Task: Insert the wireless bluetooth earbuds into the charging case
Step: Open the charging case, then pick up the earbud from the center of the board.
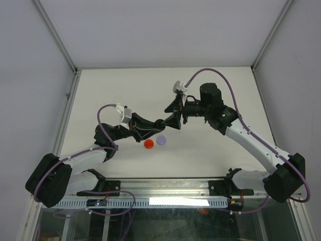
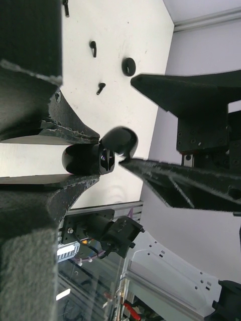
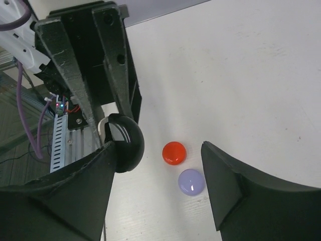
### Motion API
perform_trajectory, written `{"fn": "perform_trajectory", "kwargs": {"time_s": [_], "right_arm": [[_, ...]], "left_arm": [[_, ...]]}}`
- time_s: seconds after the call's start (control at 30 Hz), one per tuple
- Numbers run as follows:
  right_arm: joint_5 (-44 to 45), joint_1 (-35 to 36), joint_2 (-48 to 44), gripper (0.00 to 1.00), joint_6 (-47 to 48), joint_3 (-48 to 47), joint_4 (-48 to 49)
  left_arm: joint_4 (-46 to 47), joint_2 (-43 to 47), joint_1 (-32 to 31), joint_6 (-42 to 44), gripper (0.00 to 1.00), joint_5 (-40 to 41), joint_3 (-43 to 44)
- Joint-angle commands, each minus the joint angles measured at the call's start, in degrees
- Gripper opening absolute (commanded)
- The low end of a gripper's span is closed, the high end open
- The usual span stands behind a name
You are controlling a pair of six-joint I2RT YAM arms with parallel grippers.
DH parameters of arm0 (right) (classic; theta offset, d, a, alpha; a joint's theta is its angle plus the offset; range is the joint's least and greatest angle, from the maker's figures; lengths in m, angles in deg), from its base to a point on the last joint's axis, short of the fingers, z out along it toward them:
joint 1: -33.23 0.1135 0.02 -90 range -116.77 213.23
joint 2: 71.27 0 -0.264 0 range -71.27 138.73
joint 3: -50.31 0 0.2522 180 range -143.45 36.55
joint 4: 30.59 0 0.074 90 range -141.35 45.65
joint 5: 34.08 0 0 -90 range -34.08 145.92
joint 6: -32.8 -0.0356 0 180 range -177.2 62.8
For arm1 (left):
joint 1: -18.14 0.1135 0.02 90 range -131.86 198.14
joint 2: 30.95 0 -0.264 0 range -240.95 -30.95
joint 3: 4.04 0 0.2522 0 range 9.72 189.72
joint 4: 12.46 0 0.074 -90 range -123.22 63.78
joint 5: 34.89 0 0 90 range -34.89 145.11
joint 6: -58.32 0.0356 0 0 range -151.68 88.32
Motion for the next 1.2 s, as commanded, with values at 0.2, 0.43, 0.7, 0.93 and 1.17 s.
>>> {"fn": "perform_trajectory", "kwargs": {"time_s": [0.2, 0.43, 0.7, 0.93, 1.17], "right_arm": [[3.93, -0.46, 0.43, 0.70, 0.24, -3.50, 0.11], [3.26, -0.47, -0.01, 0.71, -0.37, -5.54, -2.20], [20.88, -1.71, 0.82, 0.72, -1.95, -9.16, -12.31], [36.03, -6.36, 6.42, 0.72, -5.20, -9.62, -21.01], [43.75, -12.14, 11.62, 0.68, -7.98, -7.40, -22.04]], "left_arm": [[1.70, 3.27, -0.25, 3.95, 0.00, -4.42, 0.66], [-4.46, 5.50, -0.25, 8.53, 0.01, 3.60, -0.43], [-25.02, 14.08, -0.25, 19.48, 0.00, 16.64, -0.71], [-22.69, 16.62, -0.25, 20.79, 0.00, 19.21, -3.22], [-24.72, 15.63, 2.05, 21.59, 0.00, 18.11, -1.00]]}}
